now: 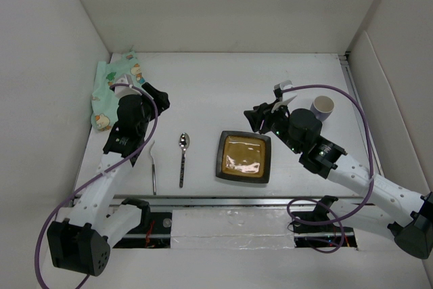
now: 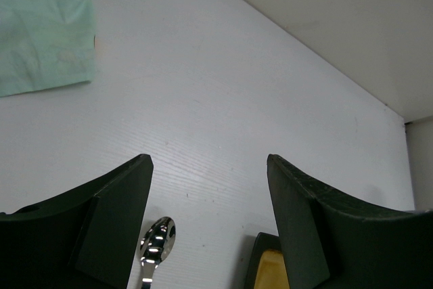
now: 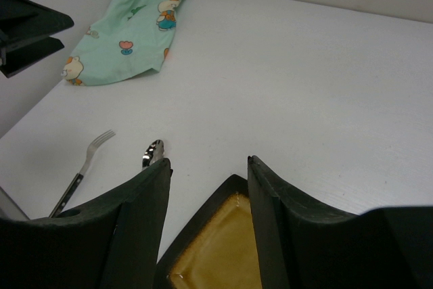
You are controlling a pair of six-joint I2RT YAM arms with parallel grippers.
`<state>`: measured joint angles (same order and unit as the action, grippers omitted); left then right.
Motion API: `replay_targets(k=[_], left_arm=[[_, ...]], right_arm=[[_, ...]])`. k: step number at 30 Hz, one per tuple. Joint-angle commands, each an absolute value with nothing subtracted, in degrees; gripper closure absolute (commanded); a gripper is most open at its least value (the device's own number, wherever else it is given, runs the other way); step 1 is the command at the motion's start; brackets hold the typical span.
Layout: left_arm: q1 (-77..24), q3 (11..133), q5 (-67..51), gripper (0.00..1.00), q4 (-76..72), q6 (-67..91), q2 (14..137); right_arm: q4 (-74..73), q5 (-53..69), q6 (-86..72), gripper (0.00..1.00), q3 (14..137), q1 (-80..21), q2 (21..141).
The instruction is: Set the dinner table for one person
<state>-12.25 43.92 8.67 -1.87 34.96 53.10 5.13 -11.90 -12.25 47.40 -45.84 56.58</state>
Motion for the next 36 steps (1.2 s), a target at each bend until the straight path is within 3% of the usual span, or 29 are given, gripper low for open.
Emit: replay_targets(k=[1, 3, 4, 5, 6, 8, 10, 11, 12, 13, 14, 17, 27, 36], left_arm=[[-12.0, 48.0, 8.4, 0.35, -3.2, 32.6, 56.7], [-11.5, 52.4, 7.9, 0.45, -1.4, 31.0, 61.1], [-11.5, 54.1, 8.1, 0.51, 1.4, 29.2, 62.8], [-11.5, 58.6, 8.4, 0.59, 2.8, 28.0, 64.8], [-11.5, 60.7, 9.2, 0.85, 4.2, 26.5, 69.0], [-12.0, 68.2, 13.9, 1.00, 8.9, 21.6, 76.1], [-12.0, 73.4, 17.2, 0.99, 14.1, 18.6, 81.3], [-12.0, 77.6, 20.2, 0.93, 16.0, 15.8, 86.7], [-12.6, 79.3, 20.8, 0.79, 17.9, 15.6, 89.1], [-12.6, 80.3, 20.1, 0.70, 19.0, 15.0, 90.8], [-13.1, 80.6, 18.6, 0.50, 18.3, 15.0, 94.9], [-13.1, 81.3, 19.9, 0.46, 18.9, 15.1, 98.7], [-9.9, 82.5, 30.1, 0.51, 18.7, 14.6, 110.5], [-4.0, 84.6, 27.6, 0.50, 18.3, 15.3, 116.3]], right_arm=[[7.0, -14.5, -12.7, 0.57, 47.5, -46.2, 55.5], [7.7, -14.8, -12.9, 0.70, 46.6, -46.2, 55.5], [7.8, -14.7, -12.7, 0.93, 46.5, -46.2, 55.3], [7.4, -14.9, -12.7, 1.00, 46.7, -46.2, 55.4], [6.6, -15.1, -13.0, 1.00, 46.8, -46.2, 55.1], [5.2, -15.8, -13.3, 1.00, 46.7, -46.2, 54.1], [5.8, -15.9, -13.2, 1.00, 45.3, -46.2, 53.2], [5.5, -16.5, -13.1, 1.00, 44.7, -46.2, 52.7], [5.1, -16.9, -13.3, 1.00, 44.5, -46.2, 51.8], [3.5, -17.6, -13.7, 0.83, 44.5, -46.2, 51.3], [2.1, -18.4, -14.0, 0.59, 44.0, -46.2, 50.3], [1.5, -18.5, -13.8, 0.38, 43.0, -46.2, 49.4], [1.9, -15.5, -14.5, 0.37, 40.4, -46.2, 48.6], [3.9, -14.4, -14.4, 0.37, 38.7, -46.2, 49.7]])
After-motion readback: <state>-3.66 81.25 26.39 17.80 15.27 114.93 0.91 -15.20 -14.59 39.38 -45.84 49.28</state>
